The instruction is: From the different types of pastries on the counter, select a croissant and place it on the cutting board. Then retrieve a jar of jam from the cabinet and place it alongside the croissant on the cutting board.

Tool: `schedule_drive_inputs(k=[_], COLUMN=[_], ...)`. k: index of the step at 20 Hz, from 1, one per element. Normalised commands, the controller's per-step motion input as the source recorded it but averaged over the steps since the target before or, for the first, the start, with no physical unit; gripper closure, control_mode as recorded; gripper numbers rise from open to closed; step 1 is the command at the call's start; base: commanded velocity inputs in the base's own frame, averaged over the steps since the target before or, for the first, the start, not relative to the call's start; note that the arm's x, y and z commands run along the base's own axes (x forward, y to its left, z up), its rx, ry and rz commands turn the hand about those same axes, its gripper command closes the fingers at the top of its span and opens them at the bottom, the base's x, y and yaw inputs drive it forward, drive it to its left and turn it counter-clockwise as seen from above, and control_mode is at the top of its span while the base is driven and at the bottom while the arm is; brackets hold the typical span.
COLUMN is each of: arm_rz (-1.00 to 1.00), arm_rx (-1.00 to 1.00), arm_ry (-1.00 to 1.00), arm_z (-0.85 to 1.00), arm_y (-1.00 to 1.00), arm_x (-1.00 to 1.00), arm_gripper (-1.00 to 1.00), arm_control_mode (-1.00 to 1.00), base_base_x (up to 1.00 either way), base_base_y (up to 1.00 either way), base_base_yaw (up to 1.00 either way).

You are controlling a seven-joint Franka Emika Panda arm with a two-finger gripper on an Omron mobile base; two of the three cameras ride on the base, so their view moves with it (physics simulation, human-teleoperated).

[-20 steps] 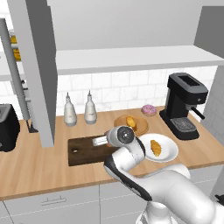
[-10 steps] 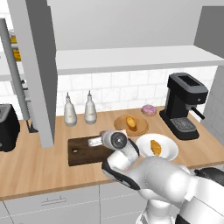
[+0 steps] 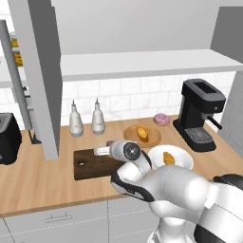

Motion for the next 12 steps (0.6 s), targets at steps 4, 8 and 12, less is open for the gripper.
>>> schedule_drive_inputs(k=[4,8,12], arm_rz=[0.00,0.00,0.00], arm_rx=[0.00,0.00,0.00], arm_ry=[0.00,0.00,0.00], arm_z=[-0.27,-0.50,-0.05], arm_y=[0.00,0.00,0.00], arm_x=[0.00,0.00,0.01], arm_gripper=[1.00,1.00,1.00], arm_control_mode=[-1.00,-1.00,-1.00], base_base_x=[0.00,0.00,0.00], base_base_y=[0.00,0.00,0.00], base_base_yaw=[0.00,0.00,0.00])
